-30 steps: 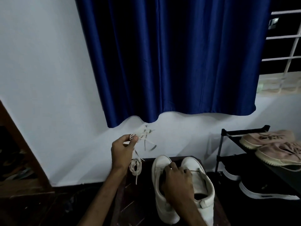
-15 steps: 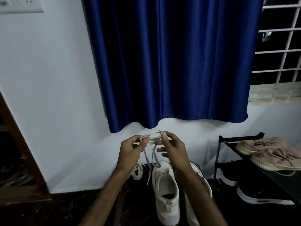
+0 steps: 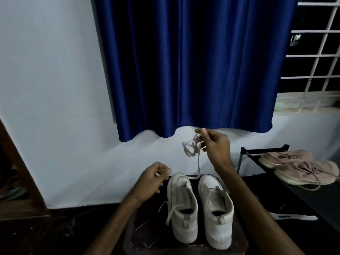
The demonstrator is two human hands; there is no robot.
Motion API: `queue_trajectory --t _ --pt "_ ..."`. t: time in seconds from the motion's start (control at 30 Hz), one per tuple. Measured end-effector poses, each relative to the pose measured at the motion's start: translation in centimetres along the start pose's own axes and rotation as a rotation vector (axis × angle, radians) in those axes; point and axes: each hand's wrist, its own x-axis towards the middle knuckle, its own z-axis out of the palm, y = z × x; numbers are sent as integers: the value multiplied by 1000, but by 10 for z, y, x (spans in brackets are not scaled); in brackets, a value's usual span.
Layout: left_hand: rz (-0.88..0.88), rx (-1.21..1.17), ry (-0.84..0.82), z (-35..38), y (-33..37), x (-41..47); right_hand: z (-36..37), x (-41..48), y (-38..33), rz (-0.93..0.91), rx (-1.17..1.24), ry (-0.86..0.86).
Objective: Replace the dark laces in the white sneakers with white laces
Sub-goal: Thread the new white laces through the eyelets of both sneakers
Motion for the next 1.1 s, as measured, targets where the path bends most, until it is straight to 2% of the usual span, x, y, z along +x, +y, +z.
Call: queue_trajectory --t 0.1,0.17,0.27,0.37,0.43,0.53,0.57,0.6,0.7,0.77,0.83,0.97,1.1 --pt "35 288 -98 29 -17 -13 -12 13 -4 -271 -520 3" --pt "43 361 -140 48 -28 -25 -22 24 -11 -387 -606 62" --pt "64 394 20 65 -42 -36 -37 40 -29 -392 -479 129" --pt "-12 426 198 70 -42 -47 -48 51 -49 -186 -46 202" --pt "-114 574 169 66 -39 -53 -55 57 -57 -55 229 212" --pt "-169 642 58 46 -30 -52 -65 63 -53 4 280 217" --pt "-176 520 21 35 -22 -49 -68 65 -50 13 260 212" --pt "-197 295 17 23 -13 -42 -70 67 -47 25 226 190" --pt "-303 -414 118 -18 22 -18 -65 63 -41 67 101 47" --pt "-270 -691 77 -38 47 -4 -54 54 -40 62 65 -61" --pt "-227 -846 26 -43 65 7 -40 37 -40 75 42 -213" --pt "-210 -1020 66 -30 80 24 -4 -8 -36 187 76 -570" --pt "-254 -1213 146 -19 69 32 27 -36 -16 185 101 -680"
